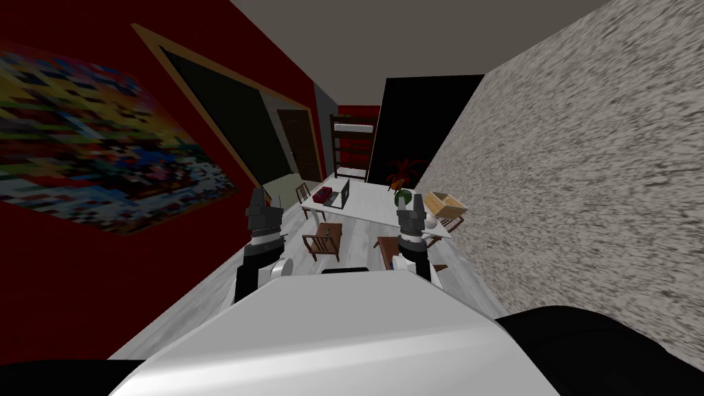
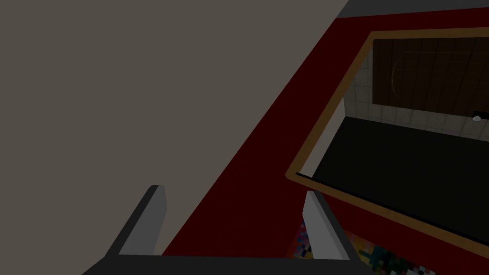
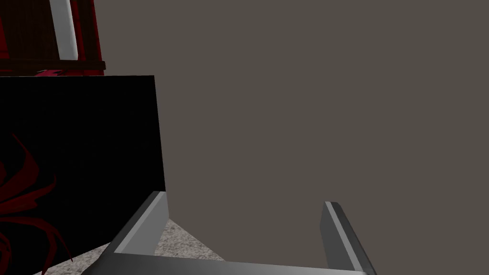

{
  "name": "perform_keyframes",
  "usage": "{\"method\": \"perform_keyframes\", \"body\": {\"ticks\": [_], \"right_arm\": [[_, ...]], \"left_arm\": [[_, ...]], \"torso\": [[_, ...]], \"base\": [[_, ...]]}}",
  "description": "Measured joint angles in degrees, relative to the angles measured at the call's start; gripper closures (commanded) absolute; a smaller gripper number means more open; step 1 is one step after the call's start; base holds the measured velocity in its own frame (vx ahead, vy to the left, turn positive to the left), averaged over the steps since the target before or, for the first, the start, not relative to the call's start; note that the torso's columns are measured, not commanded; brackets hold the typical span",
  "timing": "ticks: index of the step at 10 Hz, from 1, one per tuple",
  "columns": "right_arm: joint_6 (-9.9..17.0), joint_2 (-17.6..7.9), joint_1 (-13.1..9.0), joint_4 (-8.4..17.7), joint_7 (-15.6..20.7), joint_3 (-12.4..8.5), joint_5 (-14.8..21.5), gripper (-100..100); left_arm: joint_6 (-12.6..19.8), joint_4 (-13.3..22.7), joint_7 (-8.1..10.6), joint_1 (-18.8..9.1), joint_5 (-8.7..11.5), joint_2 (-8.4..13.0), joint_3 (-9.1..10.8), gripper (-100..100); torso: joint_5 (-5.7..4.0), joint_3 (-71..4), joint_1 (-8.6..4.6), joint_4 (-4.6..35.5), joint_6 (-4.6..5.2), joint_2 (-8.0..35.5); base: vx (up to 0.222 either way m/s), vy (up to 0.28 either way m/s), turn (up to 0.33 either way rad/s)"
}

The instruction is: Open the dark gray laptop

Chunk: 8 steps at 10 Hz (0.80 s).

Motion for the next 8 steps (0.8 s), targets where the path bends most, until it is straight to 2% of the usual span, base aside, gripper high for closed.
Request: {"method": "perform_keyframes", "body": {"ticks": [2,8], "right_arm": [[0.0,0.0,0.0,0.0,0.0,0.0,0.0,0],[-0.01,0.0,0.0,-0.02,0.0,0.0,0.0,0]], "left_arm": [[0.0,0.0,0.0,0.0,0.0,0.0,0.0,0],[-0.01,-0.02,0.0,0.0,0.0,0.0,0.0,0]], "torso": [[0.0,-12.0,0.0,6.0,0.0,5.97],[0.0,-62.27,0.0,31.14,0.0,31.16]], "base": [[0.0,0.0,0.0],[0.0,0.0,0.0]]}}
